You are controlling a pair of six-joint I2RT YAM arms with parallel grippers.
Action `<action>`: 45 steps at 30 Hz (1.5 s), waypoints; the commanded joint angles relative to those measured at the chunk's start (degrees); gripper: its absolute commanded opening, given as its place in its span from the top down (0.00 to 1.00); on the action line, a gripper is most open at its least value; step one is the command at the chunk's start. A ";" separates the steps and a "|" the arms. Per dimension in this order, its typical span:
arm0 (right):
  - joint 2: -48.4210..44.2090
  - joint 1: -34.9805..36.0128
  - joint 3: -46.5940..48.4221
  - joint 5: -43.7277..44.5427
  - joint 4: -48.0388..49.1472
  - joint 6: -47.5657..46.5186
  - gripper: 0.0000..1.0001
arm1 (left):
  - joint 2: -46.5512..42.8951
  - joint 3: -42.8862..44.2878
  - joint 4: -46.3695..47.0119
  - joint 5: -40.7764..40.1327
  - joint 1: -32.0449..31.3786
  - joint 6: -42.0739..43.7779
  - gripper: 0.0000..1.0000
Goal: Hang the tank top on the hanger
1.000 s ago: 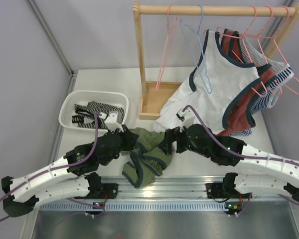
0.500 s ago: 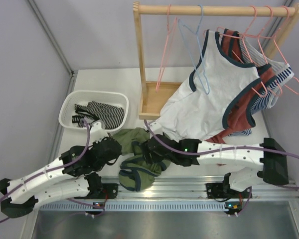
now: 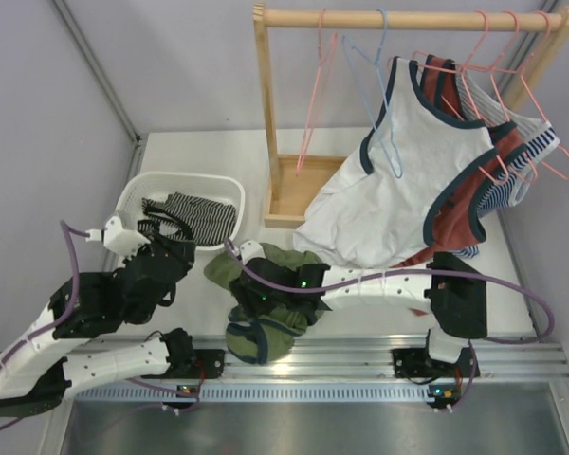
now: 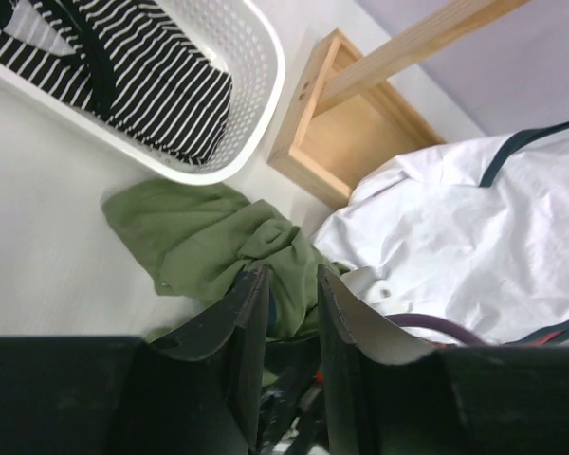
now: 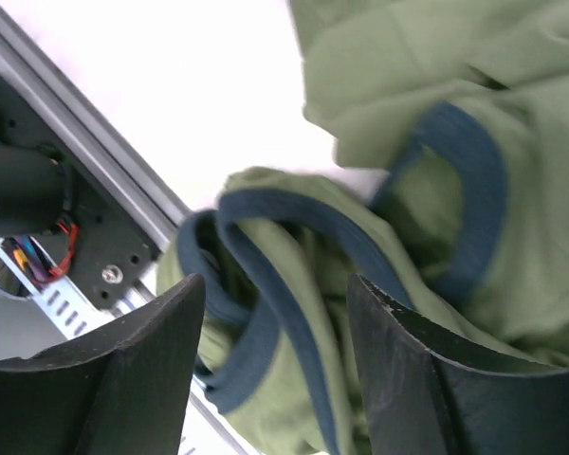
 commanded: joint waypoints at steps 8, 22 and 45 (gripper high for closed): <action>13.11 2.57 13.12 -1.02 -1.39 -0.13 0.35 | -1.34 5.37 3.94 -5.48 -0.18 9.91 0.64; 14.28 2.57 14.37 4.50 -5.69 0.92 1.00 | -2.31 1.24 7.63 -2.23 -0.18 11.59 0.64; -32.67 2.48 -2.43 36.41 -27.31 15.43 1.00 | 2.61 -19.23 29.95 17.89 -0.26 19.93 0.82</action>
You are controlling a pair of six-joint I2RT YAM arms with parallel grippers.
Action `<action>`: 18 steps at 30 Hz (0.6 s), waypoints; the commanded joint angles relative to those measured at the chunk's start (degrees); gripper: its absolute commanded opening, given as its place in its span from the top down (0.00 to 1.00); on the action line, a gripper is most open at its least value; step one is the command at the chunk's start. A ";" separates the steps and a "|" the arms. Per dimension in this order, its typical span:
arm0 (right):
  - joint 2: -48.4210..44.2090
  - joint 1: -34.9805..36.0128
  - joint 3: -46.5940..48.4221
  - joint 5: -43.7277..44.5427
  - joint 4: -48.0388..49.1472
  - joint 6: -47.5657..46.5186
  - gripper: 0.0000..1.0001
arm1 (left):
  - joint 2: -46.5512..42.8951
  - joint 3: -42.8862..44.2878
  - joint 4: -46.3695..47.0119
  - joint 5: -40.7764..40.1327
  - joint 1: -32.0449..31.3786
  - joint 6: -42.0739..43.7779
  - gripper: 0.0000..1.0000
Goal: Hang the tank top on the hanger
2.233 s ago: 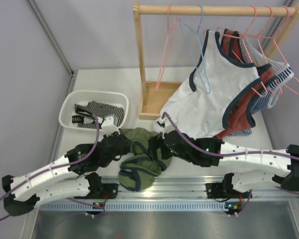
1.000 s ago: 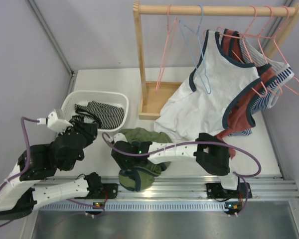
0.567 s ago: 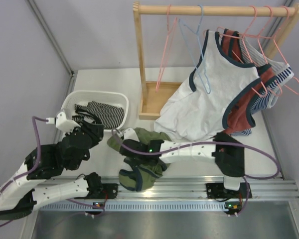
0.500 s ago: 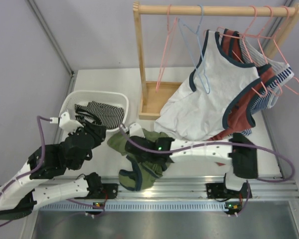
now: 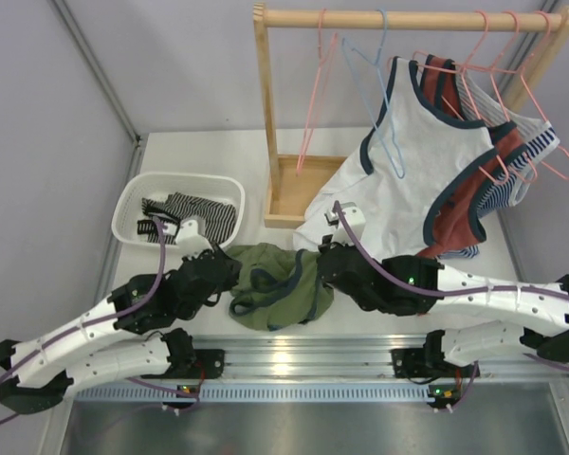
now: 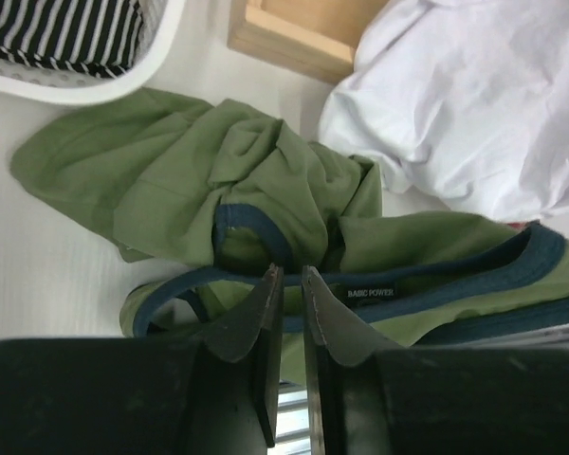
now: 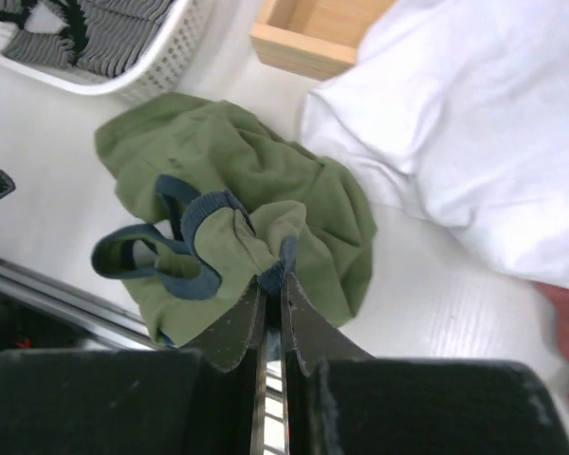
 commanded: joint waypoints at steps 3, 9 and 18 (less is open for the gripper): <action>-3.08 0.71 -0.24 5.60 -6.60 4.04 1.00 | 2.60 -3.29 4.22 6.90 -0.26 1.47 0.81; -5.02 0.45 -2.26 5.87 -7.14 5.01 1.00 | 5.32 -8.20 -3.71 5.49 -0.26 -10.75 0.79; -8.88 0.27 -6.39 5.25 -7.84 6.77 1.00 | 10.42 -11.46 -0.38 5.31 -0.18 -10.15 0.62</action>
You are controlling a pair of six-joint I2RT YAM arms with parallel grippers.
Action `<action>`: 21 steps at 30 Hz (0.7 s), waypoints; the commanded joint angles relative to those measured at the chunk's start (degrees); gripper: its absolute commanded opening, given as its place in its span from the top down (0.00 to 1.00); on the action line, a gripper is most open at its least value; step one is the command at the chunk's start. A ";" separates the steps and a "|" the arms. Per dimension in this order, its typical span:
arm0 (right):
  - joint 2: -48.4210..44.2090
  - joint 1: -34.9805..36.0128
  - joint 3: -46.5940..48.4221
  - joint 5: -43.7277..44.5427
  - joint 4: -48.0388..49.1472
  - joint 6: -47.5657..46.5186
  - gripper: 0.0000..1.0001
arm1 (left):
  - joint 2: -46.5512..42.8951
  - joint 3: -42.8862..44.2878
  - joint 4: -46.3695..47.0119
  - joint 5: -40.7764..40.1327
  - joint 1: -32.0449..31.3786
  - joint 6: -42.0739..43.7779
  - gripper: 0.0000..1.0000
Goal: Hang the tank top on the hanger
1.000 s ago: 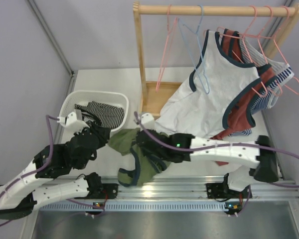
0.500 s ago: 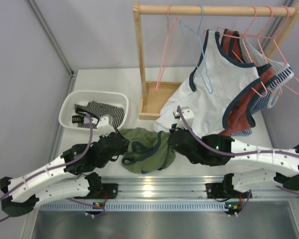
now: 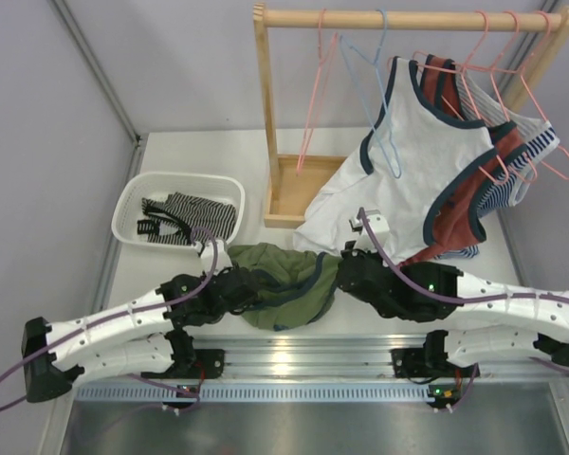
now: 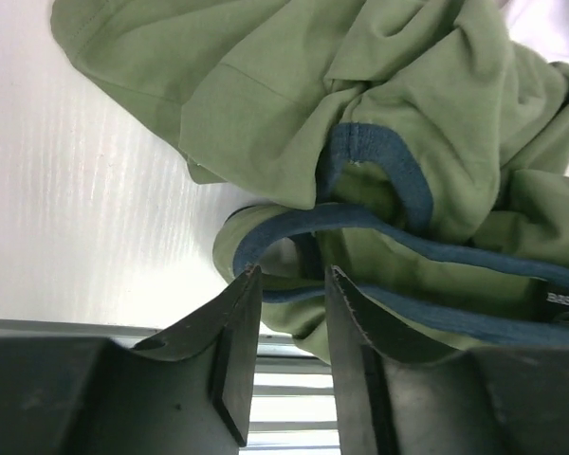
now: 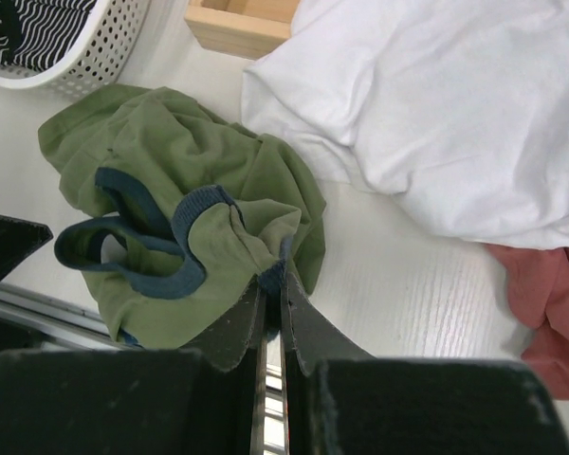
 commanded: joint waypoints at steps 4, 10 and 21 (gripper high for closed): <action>-3.62 0.10 -1.72 1.62 -1.04 1.61 1.00 | 6.38 -1.44 3.42 0.91 -0.18 -0.52 0.57; -5.12 -0.26 -3.39 1.10 -0.51 1.61 1.00 | 11.30 -2.32 5.79 0.47 -0.26 -0.53 0.55; -7.57 -1.48 -0.77 2.32 -1.92 -1.10 1.00 | 12.10 1.09 3.51 -2.76 -0.18 1.13 1.00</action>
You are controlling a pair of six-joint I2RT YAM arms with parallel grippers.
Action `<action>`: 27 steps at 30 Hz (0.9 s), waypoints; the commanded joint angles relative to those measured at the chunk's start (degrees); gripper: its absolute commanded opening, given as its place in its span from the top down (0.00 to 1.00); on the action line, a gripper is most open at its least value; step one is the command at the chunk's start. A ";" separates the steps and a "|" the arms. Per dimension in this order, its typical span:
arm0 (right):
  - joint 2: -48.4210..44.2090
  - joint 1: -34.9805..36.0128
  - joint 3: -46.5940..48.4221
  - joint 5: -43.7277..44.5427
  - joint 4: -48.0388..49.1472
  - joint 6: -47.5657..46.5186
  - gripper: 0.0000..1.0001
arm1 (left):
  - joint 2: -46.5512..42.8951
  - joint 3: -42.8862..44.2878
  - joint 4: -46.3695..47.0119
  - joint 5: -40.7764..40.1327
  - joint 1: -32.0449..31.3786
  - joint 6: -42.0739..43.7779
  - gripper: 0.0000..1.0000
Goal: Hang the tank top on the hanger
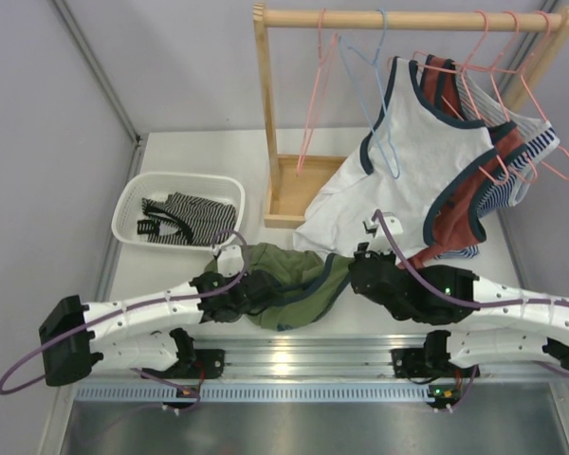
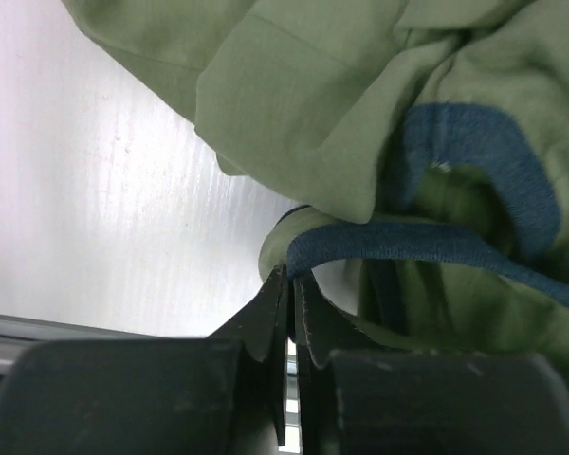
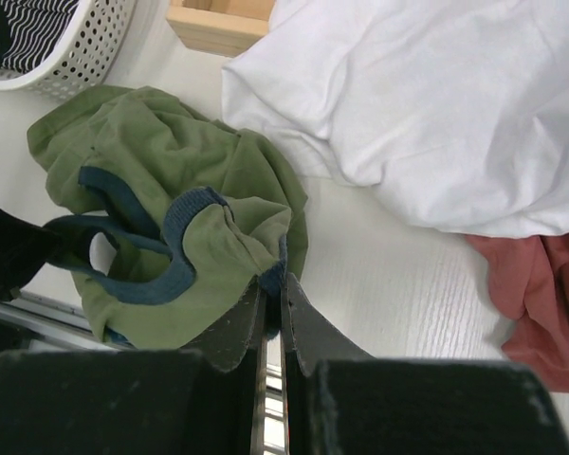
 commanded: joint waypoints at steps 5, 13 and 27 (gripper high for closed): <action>-3.96 -1.71 7.17 4.97 -1.90 -6.65 1.00 | -0.45 22.76 -6.68 -7.67 -0.18 9.78 1.00; -9.41 -1.80 18.85 10.69 -2.09 -17.29 1.00 | 7.19 51.71 -15.82 -13.21 -0.88 24.90 1.00; 0.07 -1.89 42.34 12.20 3.54 -39.10 1.00 | 13.36 81.18 -20.67 -22.61 -2.20 37.13 1.00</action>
